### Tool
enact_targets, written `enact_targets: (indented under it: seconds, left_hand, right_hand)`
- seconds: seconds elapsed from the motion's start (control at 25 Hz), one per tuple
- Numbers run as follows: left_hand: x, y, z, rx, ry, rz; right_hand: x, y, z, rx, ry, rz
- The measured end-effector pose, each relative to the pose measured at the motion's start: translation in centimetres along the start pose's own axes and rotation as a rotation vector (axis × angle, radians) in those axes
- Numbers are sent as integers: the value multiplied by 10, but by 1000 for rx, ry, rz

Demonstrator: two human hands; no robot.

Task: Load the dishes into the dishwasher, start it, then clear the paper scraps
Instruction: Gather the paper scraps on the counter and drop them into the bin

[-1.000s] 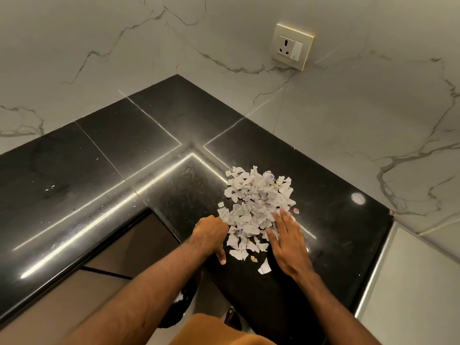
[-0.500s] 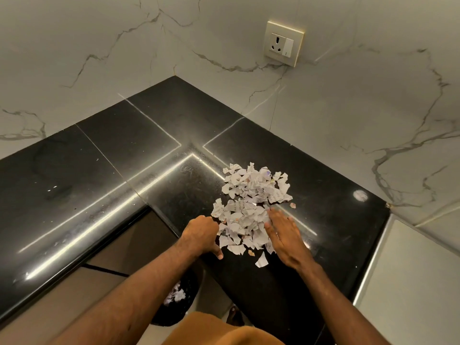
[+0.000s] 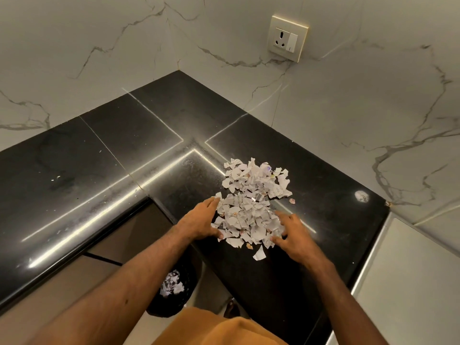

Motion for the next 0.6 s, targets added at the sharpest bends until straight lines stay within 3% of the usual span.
enact_targets:
  seconds: [0.16,0.44,0.6]
  left_hand:
    - [-5,10,-7,-59,-14,0]
    - [-14,12,6,-163,-54,-96]
    - [-18,30,8,-173,-85,-158]
  right_hand:
    - [-10,-12,-9,-48,15,32]
    - [-28,-27,6,135,-132,60]
    - [-46,-36,-5,208,-130,79]
Point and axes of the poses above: each hand's wrist, its own x-axis away from the middle knuckle, its own z-axis out of the back of the hand, y = z × x, the point moved 1 cm from there along -x, towards the middle knuckle, and after that the axes turned 8 degrees about -x, right-handed, at the moved point
